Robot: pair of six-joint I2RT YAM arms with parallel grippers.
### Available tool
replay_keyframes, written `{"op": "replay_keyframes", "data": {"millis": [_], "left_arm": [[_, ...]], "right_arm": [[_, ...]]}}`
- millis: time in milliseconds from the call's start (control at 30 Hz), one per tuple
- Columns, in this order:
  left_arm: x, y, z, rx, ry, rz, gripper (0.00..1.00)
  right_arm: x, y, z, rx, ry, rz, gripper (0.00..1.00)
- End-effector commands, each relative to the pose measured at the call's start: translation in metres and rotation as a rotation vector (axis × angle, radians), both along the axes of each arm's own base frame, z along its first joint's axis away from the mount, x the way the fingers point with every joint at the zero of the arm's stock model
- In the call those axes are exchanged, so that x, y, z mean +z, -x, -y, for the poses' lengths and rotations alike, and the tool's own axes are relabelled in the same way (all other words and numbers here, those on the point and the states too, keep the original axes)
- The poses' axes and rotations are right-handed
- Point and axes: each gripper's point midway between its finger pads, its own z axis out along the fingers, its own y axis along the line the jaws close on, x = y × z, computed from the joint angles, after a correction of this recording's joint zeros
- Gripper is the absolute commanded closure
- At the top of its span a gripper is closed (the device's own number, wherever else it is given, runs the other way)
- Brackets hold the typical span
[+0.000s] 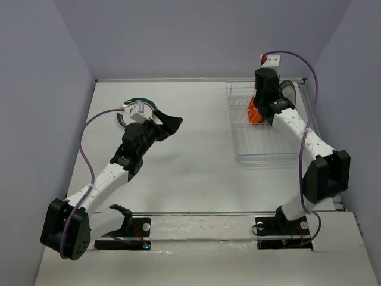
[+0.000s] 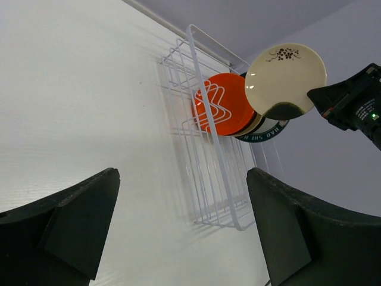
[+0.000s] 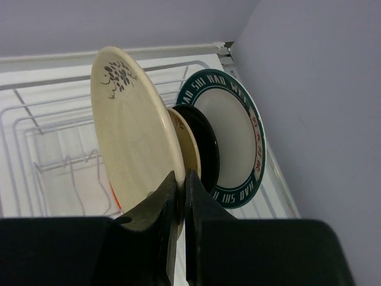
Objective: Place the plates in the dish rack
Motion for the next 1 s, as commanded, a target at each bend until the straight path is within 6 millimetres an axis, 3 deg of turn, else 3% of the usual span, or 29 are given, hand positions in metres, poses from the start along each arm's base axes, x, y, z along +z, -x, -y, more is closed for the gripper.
{"op": "replay_keyframes", "data": {"millis": [0,167,267,500,567,600,667,700,767,833,967], "left_arm": [[0.003,-0.017,-0.019,0.123,0.03,-0.002,0.01],[-0.031,-0.042,-0.053,0.271,0.036,-0.109,0.11],[-0.052,-0.053,-0.097,0.425,0.057,-0.163,0.11],[-0.081,-0.067,-0.154,0.649,-0.001,-0.25,0.1],[-0.093,-0.07,-0.164,0.687,-0.019,-0.294,0.1],[-0.107,-0.072,-0.166,0.693,-0.027,-0.334,0.12],[-0.115,-0.079,-0.171,0.696,0.012,-0.361,0.14],[-0.119,-0.082,-0.172,0.697,0.015,-0.371,0.15],[-0.125,-0.091,-0.179,0.711,0.01,-0.39,0.17],[-0.13,-0.097,-0.185,0.725,0.005,-0.406,0.17],[-0.126,-0.116,-0.197,0.759,-0.006,-0.403,0.23]], "right_arm": [[0.018,-0.018,0.006,-0.036,0.124,0.0,0.93],[-0.008,-0.032,-0.001,-0.003,0.158,-0.061,0.93],[-0.038,-0.036,-0.009,0.032,0.143,-0.112,0.93],[-0.08,-0.035,-0.029,0.105,0.019,-0.166,0.92],[-0.086,-0.035,-0.03,0.106,0.008,-0.18,0.86],[-0.09,-0.034,-0.03,0.104,0.003,-0.19,0.77],[-0.091,-0.033,-0.033,0.111,-0.016,-0.189,0.63],[-0.091,-0.031,-0.033,0.112,-0.019,-0.191,0.39],[-0.078,-0.029,-0.034,0.118,-0.036,-0.165,0.24],[-0.066,-0.026,-0.034,0.129,-0.048,-0.147,0.16],[-0.024,-0.01,-0.048,0.209,-0.169,-0.046,0.14]]}}
